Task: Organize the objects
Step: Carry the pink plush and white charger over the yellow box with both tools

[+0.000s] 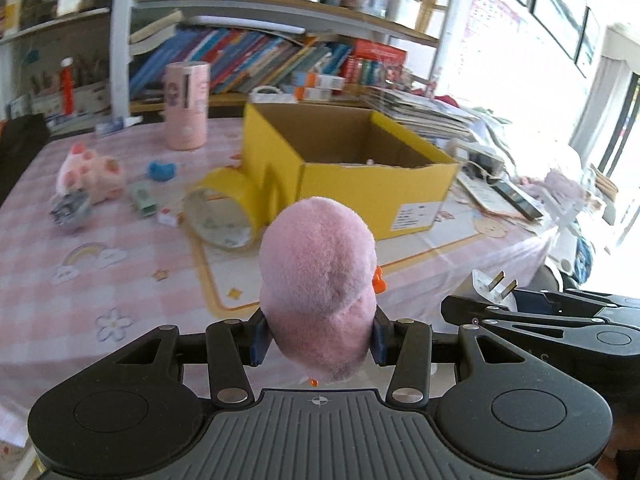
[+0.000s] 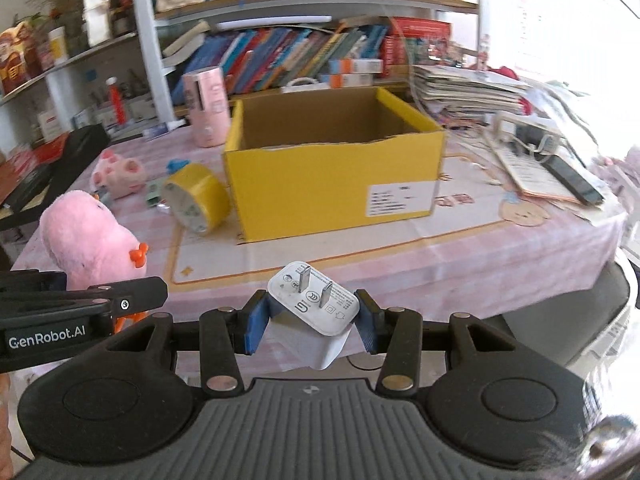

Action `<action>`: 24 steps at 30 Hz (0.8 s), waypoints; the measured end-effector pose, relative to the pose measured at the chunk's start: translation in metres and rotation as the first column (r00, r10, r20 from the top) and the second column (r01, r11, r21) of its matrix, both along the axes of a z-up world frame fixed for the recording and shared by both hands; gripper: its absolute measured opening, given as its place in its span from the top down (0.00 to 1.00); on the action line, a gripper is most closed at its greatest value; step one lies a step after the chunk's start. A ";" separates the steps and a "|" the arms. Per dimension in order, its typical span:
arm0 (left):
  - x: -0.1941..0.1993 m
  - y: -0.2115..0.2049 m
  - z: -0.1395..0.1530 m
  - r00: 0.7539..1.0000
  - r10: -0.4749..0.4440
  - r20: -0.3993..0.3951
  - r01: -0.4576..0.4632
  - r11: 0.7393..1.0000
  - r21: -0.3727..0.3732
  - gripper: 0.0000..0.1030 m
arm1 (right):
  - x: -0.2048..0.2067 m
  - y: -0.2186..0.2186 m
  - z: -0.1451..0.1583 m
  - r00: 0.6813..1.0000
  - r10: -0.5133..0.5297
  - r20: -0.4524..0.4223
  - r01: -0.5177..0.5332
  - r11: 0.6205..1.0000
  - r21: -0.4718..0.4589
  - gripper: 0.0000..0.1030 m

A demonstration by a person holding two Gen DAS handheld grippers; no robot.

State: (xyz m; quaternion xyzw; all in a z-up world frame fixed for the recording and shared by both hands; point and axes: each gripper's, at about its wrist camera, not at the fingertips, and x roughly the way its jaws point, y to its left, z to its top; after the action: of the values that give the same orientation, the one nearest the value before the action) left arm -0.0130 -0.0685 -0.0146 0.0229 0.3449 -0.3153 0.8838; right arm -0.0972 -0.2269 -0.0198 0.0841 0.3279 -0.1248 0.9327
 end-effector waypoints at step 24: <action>0.024 -0.033 -0.001 1.000 -0.028 0.004 0.028 1.000 0.011 0.56 | 0.025 -0.032 -0.002 1.000 -0.027 -0.015 0.027 1.000 0.005 0.58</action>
State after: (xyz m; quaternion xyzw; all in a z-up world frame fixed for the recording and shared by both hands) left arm 0.0108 -0.1016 -0.0152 0.0332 0.3443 -0.3257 0.8799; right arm -0.0724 -0.2589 -0.0219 0.0902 0.3342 -0.1372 0.9281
